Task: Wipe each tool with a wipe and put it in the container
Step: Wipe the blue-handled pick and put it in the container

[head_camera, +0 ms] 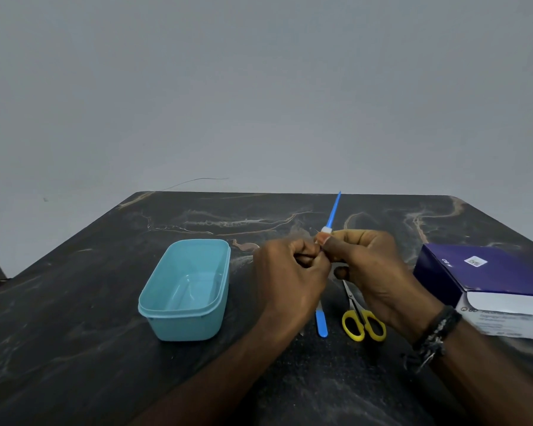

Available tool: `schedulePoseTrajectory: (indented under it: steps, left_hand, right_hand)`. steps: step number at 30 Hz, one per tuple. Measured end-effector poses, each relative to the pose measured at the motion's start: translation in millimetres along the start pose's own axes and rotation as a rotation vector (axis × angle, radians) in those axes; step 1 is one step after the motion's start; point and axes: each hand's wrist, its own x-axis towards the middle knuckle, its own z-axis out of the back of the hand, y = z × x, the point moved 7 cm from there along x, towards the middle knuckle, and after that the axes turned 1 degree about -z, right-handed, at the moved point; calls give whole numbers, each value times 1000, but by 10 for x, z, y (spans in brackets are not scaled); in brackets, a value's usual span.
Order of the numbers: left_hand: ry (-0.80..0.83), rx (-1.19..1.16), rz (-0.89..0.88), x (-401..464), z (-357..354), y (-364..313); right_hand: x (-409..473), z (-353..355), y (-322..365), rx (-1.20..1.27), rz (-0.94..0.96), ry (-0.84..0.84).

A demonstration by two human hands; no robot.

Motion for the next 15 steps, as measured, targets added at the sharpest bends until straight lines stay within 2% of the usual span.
schedulePoseTrajectory:
  steps: [7, 15]
  left_hand:
    - [156, -147, 121, -89, -197, 49]
    - [88, -267, 245, -39, -114, 132]
  right_hand:
    - [32, 276, 85, 176, -2, -221]
    - [16, 20, -67, 123, -74, 5]
